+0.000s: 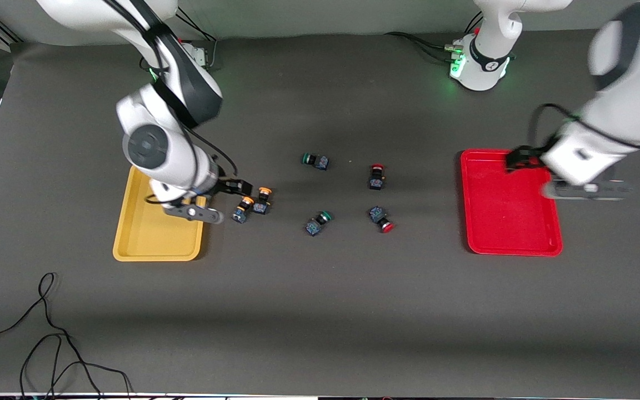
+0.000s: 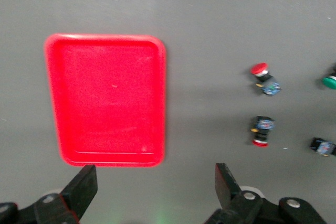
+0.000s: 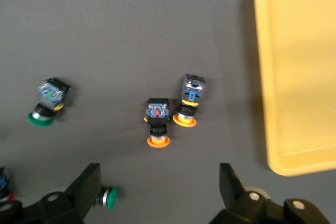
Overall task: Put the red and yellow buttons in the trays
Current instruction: 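Grasp the red button with the left gripper while the right gripper lowers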
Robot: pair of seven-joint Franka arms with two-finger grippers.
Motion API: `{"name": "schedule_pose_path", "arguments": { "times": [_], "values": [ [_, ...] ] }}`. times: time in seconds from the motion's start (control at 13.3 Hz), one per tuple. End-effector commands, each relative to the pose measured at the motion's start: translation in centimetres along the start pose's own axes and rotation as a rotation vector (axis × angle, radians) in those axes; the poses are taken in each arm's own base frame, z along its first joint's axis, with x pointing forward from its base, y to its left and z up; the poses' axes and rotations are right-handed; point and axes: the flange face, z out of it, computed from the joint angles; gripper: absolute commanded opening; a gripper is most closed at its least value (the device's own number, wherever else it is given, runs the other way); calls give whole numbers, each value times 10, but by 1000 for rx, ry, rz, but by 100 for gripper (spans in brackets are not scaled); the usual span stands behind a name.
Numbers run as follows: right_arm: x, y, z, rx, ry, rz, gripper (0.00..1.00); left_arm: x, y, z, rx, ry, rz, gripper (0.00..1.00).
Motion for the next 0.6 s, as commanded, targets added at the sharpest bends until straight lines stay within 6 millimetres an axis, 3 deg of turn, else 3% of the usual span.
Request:
{"name": "schedule_pose_path", "arguments": {
  "times": [0.0,0.15,0.3,0.53],
  "values": [
    [-7,-1,57,-12,3,96,100,-24,77,12,2,30,-58,100],
    [-15,-17,88,-16,-22,152,100,-42,126,21,-10,45,-49,100],
    [-16,-21,120,-53,-21,194,100,-62,162,40,-17,49,-57,100],
    [-32,-35,159,-73,-8,245,100,-85,201,93,-31,89,-62,100]
  ]
}}
